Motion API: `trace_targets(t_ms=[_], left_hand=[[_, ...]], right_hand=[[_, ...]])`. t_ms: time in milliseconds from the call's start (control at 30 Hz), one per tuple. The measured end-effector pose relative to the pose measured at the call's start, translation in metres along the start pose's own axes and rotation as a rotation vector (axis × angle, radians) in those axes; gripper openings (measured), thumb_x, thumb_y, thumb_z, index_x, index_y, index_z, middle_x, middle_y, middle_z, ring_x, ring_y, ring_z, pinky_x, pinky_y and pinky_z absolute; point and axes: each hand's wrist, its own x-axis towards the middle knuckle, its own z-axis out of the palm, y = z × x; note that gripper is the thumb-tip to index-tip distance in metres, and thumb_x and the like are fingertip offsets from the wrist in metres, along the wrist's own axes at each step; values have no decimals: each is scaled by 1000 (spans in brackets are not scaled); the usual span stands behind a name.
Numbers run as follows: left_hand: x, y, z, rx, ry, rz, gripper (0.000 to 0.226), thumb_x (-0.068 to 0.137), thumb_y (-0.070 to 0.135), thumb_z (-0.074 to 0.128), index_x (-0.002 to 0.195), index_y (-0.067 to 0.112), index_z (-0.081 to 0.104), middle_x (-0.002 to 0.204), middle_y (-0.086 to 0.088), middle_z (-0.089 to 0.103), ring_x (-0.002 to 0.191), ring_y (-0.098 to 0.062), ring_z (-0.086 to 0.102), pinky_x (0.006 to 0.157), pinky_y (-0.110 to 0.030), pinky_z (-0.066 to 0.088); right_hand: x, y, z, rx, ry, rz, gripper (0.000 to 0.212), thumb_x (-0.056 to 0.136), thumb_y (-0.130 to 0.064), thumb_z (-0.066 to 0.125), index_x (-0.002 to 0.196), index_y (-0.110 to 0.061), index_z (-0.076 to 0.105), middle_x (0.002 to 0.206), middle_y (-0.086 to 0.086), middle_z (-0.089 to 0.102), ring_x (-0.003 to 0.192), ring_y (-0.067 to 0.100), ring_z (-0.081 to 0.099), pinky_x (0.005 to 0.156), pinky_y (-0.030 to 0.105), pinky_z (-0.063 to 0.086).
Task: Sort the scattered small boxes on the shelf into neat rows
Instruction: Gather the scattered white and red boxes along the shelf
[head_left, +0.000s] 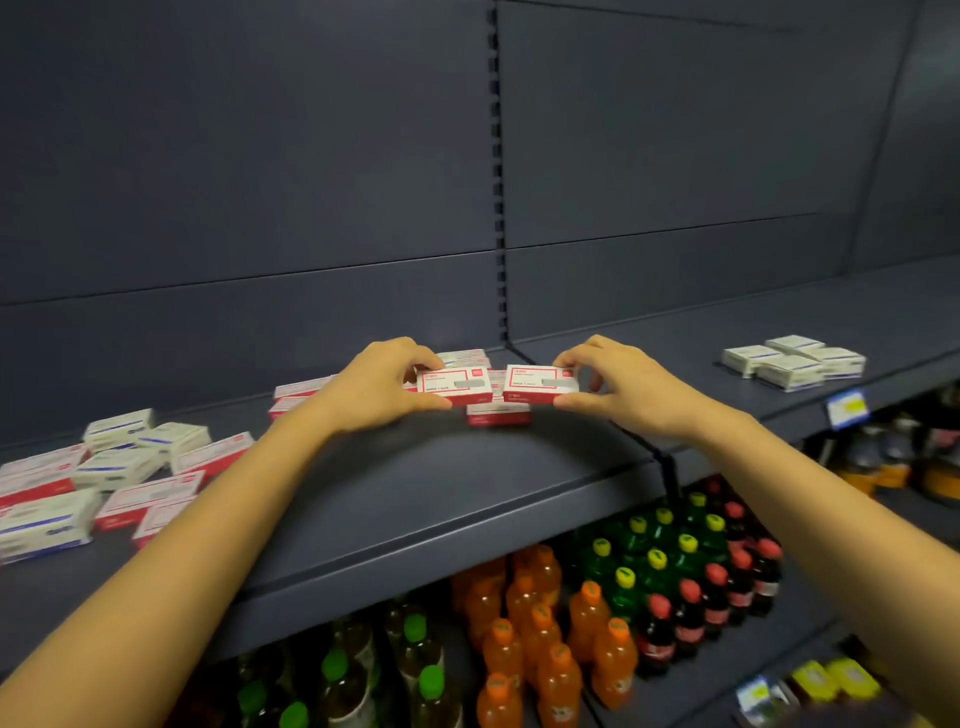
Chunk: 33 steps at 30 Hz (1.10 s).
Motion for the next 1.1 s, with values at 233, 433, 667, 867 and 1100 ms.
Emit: trace_targets(t_ms=[233, 433, 667, 867, 1100], left_hand=[[41, 70, 42, -70, 5, 127, 39, 76, 26, 72, 111, 12, 62, 113, -5, 62, 91, -12, 52, 81, -24, 43], [77, 145, 80, -150, 7, 160, 37, 76, 26, 73, 108, 12, 62, 110, -6, 64, 97, -16, 59, 88, -33, 50], [116, 235, 131, -188, 13, 167, 39, 76, 25, 72, 110, 9, 61, 112, -7, 63, 97, -15, 58, 86, -31, 51], [150, 289, 167, -195, 15, 157, 39, 76, 25, 72, 111, 10, 61, 113, -7, 63, 97, -14, 57, 84, -29, 50], [208, 333, 205, -158, 11, 155, 40, 74, 26, 74, 110, 10, 62, 112, -7, 64, 95, -13, 55, 84, -30, 49]], right_hand=[[-46, 66, -45, -37, 53, 81, 39, 84, -35, 62, 120, -19, 55, 104, -5, 48, 85, 13, 47, 81, 29, 42], [-81, 140, -89, -52, 51, 114, 41, 85, -33, 62, 122, -17, 54, 114, 1, 51, 87, 13, 48, 77, 25, 38], [-115, 235, -136, -90, 22, 124, 49, 85, -37, 61, 128, -17, 49, 122, 3, 51, 92, 12, 49, 77, 25, 43], [-133, 305, -166, -105, 8, 129, 45, 86, -35, 61, 126, -17, 51, 123, 4, 52, 95, 12, 48, 82, 28, 45], [-140, 378, -198, -92, 17, 163, 45, 86, -36, 60, 126, -17, 50, 124, 4, 51, 101, 18, 53, 86, 34, 49]])
